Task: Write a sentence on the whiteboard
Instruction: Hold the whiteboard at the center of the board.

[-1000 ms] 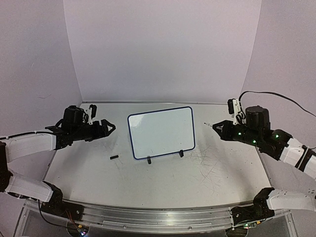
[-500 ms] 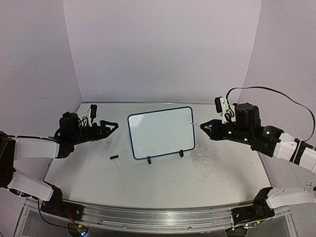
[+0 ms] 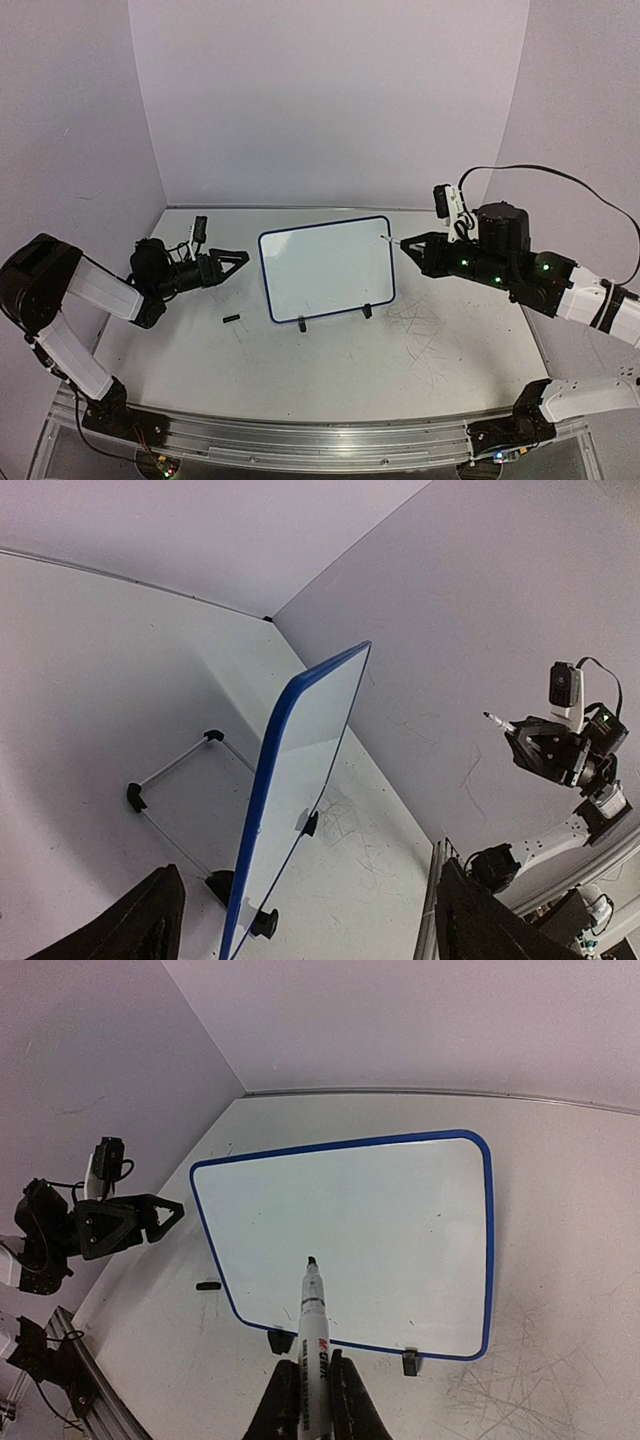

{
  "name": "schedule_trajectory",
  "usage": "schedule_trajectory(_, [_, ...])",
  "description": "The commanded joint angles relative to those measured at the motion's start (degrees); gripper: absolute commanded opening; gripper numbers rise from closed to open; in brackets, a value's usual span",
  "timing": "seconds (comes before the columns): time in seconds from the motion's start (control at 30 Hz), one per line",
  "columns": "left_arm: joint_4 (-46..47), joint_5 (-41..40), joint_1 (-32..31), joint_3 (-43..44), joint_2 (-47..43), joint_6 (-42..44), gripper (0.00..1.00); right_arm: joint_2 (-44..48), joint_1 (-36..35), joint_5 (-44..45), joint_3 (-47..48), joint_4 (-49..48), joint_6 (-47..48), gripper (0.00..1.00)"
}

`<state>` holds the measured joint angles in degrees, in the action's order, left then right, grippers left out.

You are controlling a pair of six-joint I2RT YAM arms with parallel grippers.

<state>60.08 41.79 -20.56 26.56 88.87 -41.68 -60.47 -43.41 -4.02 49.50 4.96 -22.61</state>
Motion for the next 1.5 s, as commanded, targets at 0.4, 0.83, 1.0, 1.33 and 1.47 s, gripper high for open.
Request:
schedule_trajectory(0.4, [14.1, 8.1, -1.9, 3.2, 7.6, -3.6, 0.82, -1.9, -1.9, 0.4, 4.6, -3.9, 0.4, 0.0])
schedule_trajectory(0.83, [14.4, 10.4, -1.9, 9.9, 16.3, -4.8, 0.72, -1.6, -3.7, 1.8, 4.0, -4.2, 0.0, 0.0])
schedule_trajectory(1.0, [14.5, 11.8, -2.0, 11.5, 18.1, -5.3, 0.65, -2.7, -4.1, 1.6, 4.0, -4.4, -0.1, 0.0])
schedule_trajectory(1.33, [15.1, 12.6, -2.1, 12.6, 19.9, -4.2, 0.42, -5.3, -5.4, 1.3, 6.0, -6.0, 0.3, 0.0])
schedule_trajectory(1.47, [15.4, 13.6, -2.2, 13.7, 21.4, -3.8, 0.38, -7.3, -6.2, 2.5, 7.0, -6.1, 0.6, 0.0])
